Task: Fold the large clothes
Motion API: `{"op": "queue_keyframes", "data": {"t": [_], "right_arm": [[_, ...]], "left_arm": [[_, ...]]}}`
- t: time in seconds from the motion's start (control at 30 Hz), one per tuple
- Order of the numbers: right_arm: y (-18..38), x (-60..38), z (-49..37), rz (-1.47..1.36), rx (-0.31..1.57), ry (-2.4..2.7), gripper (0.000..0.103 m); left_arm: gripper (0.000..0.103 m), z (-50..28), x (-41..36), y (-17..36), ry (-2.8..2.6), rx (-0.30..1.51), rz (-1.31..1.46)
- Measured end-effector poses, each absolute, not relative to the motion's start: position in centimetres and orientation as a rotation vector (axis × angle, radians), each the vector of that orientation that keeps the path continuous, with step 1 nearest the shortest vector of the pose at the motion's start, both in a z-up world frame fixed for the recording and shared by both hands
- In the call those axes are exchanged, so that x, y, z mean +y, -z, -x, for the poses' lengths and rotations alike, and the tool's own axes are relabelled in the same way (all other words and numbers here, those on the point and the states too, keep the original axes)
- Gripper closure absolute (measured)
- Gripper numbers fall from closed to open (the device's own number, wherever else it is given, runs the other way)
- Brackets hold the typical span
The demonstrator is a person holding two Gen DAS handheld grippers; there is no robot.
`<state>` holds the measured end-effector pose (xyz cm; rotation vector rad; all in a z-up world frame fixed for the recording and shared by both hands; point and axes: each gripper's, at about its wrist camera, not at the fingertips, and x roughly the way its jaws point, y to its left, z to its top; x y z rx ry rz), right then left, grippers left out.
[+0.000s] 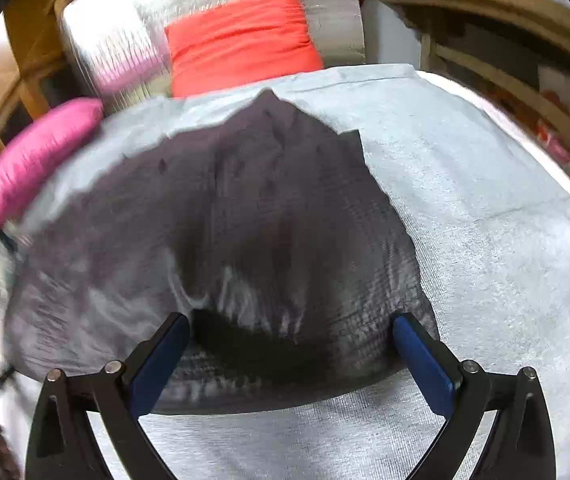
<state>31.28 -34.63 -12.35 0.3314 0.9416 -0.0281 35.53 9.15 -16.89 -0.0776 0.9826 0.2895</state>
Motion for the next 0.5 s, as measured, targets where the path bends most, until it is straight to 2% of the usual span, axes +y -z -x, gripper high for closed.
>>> {"op": "queue_keyframes", "data": {"t": [0.13, 0.27, 0.5], "right_arm": [[11.0, -36.3, -30.3, -0.379, 0.883, -0.004, 0.000], [14.4, -37.4, -31.1, -0.356, 1.019, 0.027, 0.000], [11.9, -40.6, -28.8, -0.444, 0.923, -0.032, 0.000]], "left_arm": [[0.009, -35.0, 9.8, 16.0, -0.318, 0.943, 0.091], [0.009, -35.2, 10.2, 15.9, -0.312, 0.973, 0.097], [0.009, -35.3, 11.9, 13.8, -0.314, 0.913, 0.104]]}}
